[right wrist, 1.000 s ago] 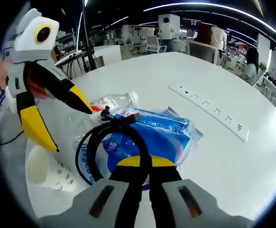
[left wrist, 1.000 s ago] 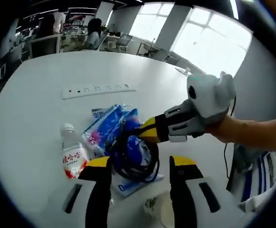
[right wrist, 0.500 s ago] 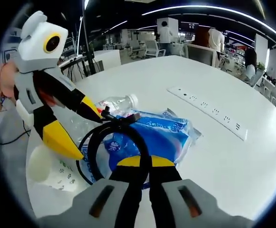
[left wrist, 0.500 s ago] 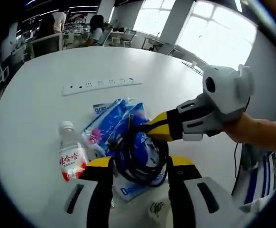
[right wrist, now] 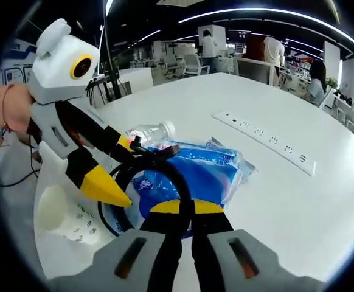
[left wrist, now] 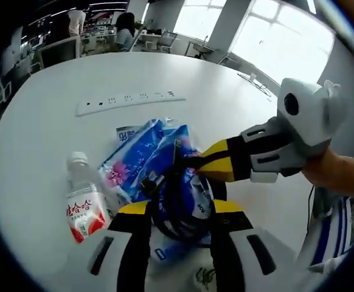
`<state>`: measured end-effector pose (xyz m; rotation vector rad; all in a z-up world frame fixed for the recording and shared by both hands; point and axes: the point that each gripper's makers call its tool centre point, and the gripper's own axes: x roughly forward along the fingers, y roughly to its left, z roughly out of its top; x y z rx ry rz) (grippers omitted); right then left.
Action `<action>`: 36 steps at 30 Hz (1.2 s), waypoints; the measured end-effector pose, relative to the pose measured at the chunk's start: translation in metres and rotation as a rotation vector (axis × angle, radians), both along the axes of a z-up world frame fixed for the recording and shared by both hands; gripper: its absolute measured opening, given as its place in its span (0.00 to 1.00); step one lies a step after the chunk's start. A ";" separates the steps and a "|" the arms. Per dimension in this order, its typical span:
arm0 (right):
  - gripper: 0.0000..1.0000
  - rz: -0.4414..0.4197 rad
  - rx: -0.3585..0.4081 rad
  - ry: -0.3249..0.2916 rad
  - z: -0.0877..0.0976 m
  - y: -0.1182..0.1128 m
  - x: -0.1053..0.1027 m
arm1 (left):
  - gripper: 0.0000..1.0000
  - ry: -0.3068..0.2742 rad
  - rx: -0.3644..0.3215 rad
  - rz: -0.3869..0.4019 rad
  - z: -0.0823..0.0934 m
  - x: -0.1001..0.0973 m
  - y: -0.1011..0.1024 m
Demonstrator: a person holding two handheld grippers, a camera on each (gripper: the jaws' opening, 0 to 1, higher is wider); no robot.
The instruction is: Arrange the tabletop items into an orderly group along one side of the table until the central work area is clear of visible clutter.
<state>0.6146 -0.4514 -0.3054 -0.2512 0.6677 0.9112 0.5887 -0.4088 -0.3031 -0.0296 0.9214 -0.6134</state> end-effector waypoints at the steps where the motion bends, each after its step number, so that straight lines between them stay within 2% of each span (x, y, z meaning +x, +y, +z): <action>1: 0.01 -0.001 0.000 0.000 0.000 0.000 0.000 | 0.32 -0.005 -0.004 0.003 0.000 0.001 0.000; 5: 0.01 -0.006 -0.001 0.004 -0.001 -0.001 0.000 | 0.22 -0.006 0.013 0.013 -0.003 0.004 0.004; 11: 0.01 -0.021 -0.002 0.010 0.000 -0.005 -0.002 | 0.19 0.013 -0.014 0.025 -0.003 0.003 0.001; 17: 0.01 -0.044 0.012 0.014 0.006 -0.011 -0.003 | 0.16 0.004 -0.027 0.012 0.004 0.002 -0.004; 28: 0.01 -0.065 0.025 0.005 0.023 -0.021 -0.012 | 0.14 -0.015 -0.042 -0.004 0.022 -0.003 -0.014; 36: 0.01 -0.086 0.033 -0.007 0.038 -0.038 -0.020 | 0.13 -0.026 -0.053 -0.023 0.038 -0.011 -0.031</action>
